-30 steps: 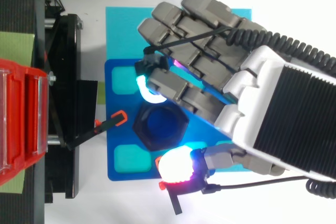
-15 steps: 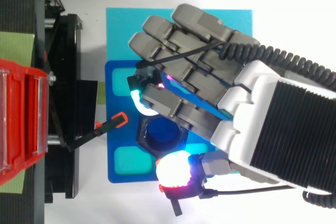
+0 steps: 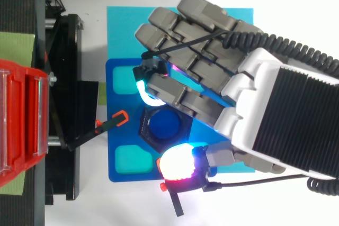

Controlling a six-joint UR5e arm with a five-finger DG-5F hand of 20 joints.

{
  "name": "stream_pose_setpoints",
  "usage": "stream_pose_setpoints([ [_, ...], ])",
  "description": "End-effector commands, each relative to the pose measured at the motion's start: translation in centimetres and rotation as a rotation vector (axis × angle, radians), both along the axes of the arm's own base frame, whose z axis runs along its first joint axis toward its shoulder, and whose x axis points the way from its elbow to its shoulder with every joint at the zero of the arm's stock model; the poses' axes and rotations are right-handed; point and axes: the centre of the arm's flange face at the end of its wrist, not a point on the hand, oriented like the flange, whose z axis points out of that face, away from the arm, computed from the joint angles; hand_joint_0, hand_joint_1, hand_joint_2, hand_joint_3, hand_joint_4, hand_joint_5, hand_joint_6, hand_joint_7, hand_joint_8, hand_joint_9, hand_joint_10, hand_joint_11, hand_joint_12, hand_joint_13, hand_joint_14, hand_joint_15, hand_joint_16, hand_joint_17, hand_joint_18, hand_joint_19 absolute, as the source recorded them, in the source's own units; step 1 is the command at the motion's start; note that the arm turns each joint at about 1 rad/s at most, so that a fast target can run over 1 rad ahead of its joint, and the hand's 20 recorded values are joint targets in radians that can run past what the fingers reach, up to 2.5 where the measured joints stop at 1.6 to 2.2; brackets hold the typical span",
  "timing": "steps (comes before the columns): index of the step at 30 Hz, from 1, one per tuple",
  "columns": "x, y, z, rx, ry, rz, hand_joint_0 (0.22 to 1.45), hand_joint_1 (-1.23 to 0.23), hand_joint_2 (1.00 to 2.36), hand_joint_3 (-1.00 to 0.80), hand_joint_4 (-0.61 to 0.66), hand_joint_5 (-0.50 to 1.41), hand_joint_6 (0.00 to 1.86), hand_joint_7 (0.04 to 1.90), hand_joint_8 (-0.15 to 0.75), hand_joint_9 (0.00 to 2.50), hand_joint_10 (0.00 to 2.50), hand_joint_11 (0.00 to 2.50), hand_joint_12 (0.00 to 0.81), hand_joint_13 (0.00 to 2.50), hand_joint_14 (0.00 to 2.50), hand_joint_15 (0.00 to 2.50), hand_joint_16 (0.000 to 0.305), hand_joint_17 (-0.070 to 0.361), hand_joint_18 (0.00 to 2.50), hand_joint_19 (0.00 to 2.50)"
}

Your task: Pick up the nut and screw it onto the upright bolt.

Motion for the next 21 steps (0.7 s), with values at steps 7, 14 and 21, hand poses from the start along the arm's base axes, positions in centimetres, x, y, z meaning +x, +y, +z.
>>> stream_pose_setpoints([
  [7,0.1,-0.8,-0.1,0.001,0.002,0.014,0.55,-0.55,1.00,-0.50,0.30,-0.16,0.50,1.16,0.287,0.36,0.00,0.00,0.363,0.27,0.00,0.00,0.049,0.110,0.23,0.00],
  [14,-0.4,-1.1,-2.0,-0.004,0.017,0.025,0.53,-0.48,1.00,-0.50,0.29,-0.16,0.50,1.10,0.292,0.37,0.00,0.00,0.371,0.27,0.00,0.00,0.050,0.113,0.21,0.00],
  [21,-0.1,-0.9,-1.6,0.006,-0.021,0.043,0.51,-0.41,1.00,-0.50,0.29,-0.17,0.50,1.04,0.297,0.37,0.00,0.00,0.384,0.27,0.00,0.00,0.052,0.118,0.20,0.00],
])
